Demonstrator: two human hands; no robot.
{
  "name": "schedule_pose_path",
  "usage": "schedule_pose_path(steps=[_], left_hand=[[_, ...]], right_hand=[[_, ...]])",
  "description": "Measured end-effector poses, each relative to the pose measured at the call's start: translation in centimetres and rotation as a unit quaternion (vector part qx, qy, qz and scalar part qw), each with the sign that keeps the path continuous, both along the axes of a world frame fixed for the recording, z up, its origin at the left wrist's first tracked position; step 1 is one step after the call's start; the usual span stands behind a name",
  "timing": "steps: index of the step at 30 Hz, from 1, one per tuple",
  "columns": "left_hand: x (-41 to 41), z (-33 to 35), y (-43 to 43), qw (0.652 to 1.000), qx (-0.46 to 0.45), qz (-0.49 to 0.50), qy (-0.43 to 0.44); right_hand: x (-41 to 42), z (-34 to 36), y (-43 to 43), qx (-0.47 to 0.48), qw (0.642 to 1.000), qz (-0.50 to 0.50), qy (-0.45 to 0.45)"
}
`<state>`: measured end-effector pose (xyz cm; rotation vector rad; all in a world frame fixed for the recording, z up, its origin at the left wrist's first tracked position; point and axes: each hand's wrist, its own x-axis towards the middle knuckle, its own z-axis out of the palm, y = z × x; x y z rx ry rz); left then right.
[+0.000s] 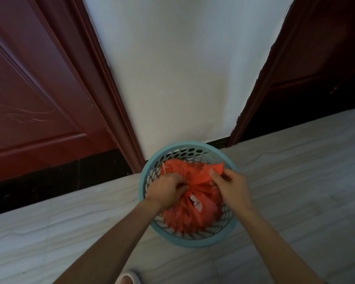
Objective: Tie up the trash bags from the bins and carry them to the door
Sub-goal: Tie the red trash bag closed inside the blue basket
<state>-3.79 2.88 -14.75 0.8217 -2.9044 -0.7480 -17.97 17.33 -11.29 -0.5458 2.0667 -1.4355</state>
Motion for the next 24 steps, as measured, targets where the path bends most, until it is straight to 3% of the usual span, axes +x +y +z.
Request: schedule_pose_path(steps=[3, 13, 24], left_hand=[[-0.1, 0.6, -0.4, 0.998, 0.056, 0.017, 0.015], [0.7, -0.7, 0.4, 0.999, -0.048, -0.017, -0.007], [1.1, -1.0, 0.6, 0.999, -0.028, -0.014, -0.015]], right_hand=[[-0.1, 0.5, 0.1, -0.010, 1.000, -0.002, 0.000], [0.6, -0.2, 0.4, -0.002, 1.000, -0.006, -0.013], [-0.3, -0.4, 0.5, 0.029, 0.996, 0.086, 0.016]])
